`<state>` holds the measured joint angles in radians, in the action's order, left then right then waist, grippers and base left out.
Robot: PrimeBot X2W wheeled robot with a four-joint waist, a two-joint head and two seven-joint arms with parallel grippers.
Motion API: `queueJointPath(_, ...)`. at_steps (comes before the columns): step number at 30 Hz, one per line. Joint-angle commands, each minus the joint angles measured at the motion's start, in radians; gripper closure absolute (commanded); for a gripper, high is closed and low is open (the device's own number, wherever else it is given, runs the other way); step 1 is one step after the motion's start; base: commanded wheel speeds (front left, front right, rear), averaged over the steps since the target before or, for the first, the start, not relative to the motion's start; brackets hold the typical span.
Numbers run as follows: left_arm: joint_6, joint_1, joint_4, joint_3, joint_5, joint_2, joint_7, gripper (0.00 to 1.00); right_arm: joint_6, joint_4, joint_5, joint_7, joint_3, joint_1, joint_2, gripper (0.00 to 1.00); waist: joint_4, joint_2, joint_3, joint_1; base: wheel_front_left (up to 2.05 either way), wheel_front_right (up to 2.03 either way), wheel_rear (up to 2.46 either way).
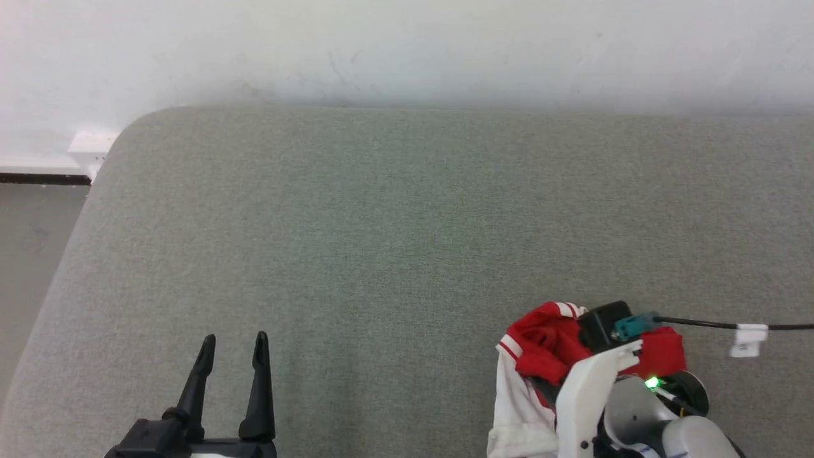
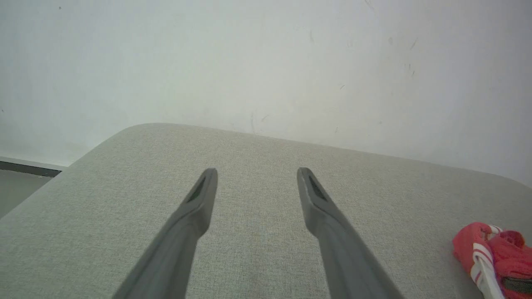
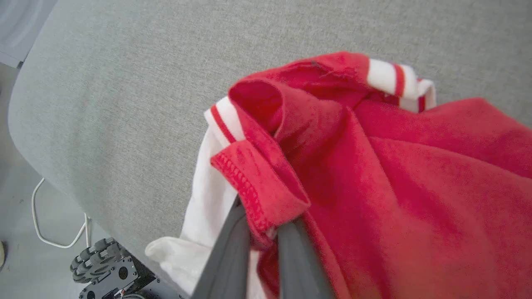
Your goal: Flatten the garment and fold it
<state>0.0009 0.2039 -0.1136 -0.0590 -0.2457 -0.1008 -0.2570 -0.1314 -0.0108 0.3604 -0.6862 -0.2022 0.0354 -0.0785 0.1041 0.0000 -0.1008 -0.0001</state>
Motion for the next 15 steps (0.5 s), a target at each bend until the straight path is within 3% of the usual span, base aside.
queueJointPath(1, 0.0, 0.008, 0.001, 0.001, -0.003, 0.005, -0.005, 0.0, 0.001, -0.041, -0.021, 0.001, -0.005, 0.029, 0.008, 1.0, 0.005, 0.0, -0.007, 0.0001, 0.0, 0.0, 0.0)
queueJointPath(8, -0.003, -0.013, 0.013, -0.01, -0.006, 0.014, -0.005, 0.0, 0.001, -0.262, -0.124, 0.024, -0.001, 0.117, 0.025, 1.0, 0.026, 0.0, -0.021, 0.0001, 0.0, 0.0, 0.0)
queueJointPath(9, -0.004, -0.015, 0.015, -0.012, -0.006, 0.015, -0.005, 0.0, 0.001, -0.286, -0.132, 0.028, -0.004, 0.128, 0.026, 0.9, 0.03, 0.0, -0.021, 0.0001, 0.0, 0.0, 0.0)
queueJointPath(11, -0.005, -0.017, 0.019, -0.014, -0.007, 0.017, -0.005, 0.0, 0.001, -0.319, -0.134, 0.026, -0.014, 0.145, 0.027, 0.53, 0.035, 0.0, -0.022, 0.0001, 0.0, 0.0, 0.0)
queueJointPath(12, -0.006, -0.017, 0.02, -0.014, -0.007, 0.017, -0.005, 0.0, 0.001, -0.324, -0.12, 0.025, -0.023, 0.152, 0.028, 0.05, 0.036, 0.0, -0.022, 0.0001, 0.0, 0.0, 0.0)
queueJointPath(13, -0.006, -0.017, 0.02, -0.012, -0.008, 0.017, -0.005, 0.0, 0.001, -0.323, -0.107, 0.022, -0.036, 0.158, 0.028, 0.0, 0.037, 0.0, -0.022, 0.0001, 0.0, 0.0, 0.0)
queueJointPath(15, -0.007, -0.015, 0.02, -0.009, -0.009, 0.017, -0.005, 0.0, 0.001, -0.309, -0.084, 0.005, -0.054, 0.166, 0.028, 0.0, 0.036, 0.0, -0.023, 0.0001, 0.0, 0.0, 0.0)
